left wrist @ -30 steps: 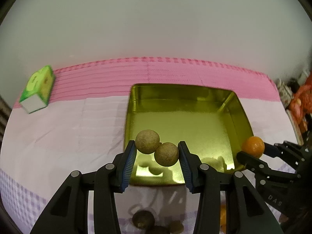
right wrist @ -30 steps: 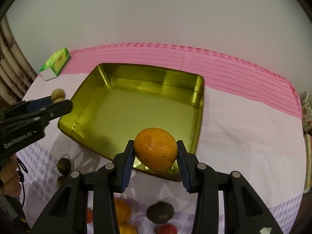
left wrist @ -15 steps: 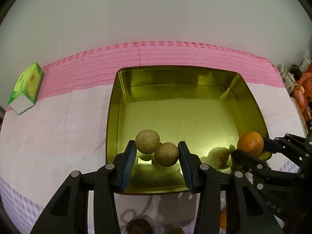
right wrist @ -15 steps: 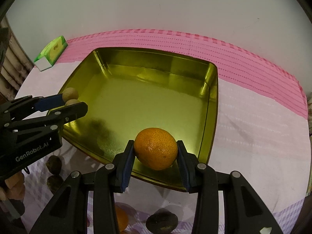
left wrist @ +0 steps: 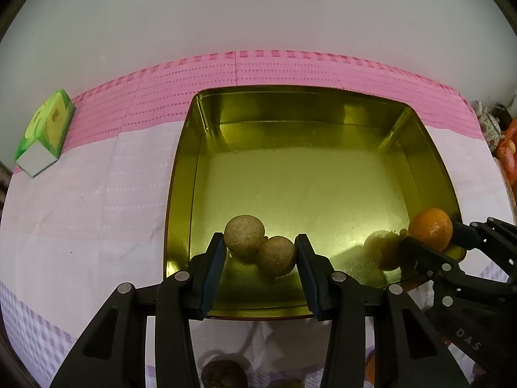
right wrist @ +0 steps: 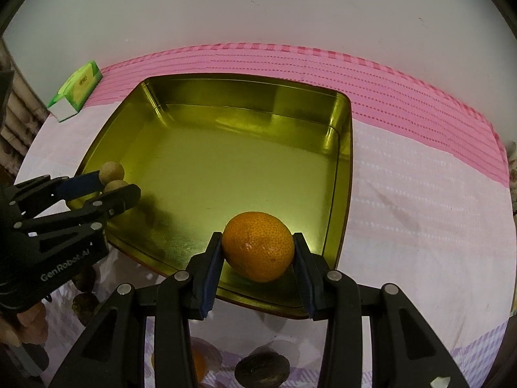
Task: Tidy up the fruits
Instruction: 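Lift the orange and longans and carry both over the red toffee tin, then open both tools to drop the orange and longans into the tin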
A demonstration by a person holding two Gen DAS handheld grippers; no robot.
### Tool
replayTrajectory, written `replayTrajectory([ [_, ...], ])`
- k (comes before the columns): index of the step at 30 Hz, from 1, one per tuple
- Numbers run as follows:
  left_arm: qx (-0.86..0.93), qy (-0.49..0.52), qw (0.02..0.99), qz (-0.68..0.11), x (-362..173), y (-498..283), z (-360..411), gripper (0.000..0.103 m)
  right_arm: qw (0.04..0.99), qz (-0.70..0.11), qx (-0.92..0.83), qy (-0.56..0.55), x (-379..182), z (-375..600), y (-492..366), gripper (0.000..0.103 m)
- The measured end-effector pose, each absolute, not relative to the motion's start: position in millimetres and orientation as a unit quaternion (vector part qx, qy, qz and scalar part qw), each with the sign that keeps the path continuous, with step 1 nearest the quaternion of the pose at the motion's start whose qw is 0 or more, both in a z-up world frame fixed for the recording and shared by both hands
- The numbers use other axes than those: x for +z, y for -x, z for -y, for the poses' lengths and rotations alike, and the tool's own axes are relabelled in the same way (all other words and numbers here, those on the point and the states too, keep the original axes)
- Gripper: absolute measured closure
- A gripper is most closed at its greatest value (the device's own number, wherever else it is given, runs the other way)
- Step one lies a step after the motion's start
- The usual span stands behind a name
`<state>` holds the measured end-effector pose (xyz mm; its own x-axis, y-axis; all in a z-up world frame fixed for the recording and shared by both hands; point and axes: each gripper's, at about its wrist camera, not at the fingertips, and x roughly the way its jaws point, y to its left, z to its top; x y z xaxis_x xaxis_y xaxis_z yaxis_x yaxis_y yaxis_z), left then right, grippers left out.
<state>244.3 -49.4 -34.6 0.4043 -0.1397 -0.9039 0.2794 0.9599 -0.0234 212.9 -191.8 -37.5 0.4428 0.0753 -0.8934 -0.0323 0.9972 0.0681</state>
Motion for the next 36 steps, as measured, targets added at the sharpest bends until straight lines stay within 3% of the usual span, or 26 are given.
replayTrajectory([
  [14, -0.114, -0.07, 0.83, -0.542, -42.9, -245.8, 51.6, 0.058, 0.852, -0.523, 0.027, -0.021, -38.5, 190.2, -212.3, 0.063],
  [23, -0.115, -0.061, 0.828, -0.545, -40.6, -249.6, 51.8, 0.055, 0.853, -0.521, 0.031, -0.027, -38.4, 191.5, -213.6, 0.057],
  [36, -0.133, -0.053, 0.856, -0.496, 18.5, -230.2, 40.6, 0.05, 0.877, -0.478, 0.033, -0.047, 6.3, 201.7, -184.5, 0.056],
])
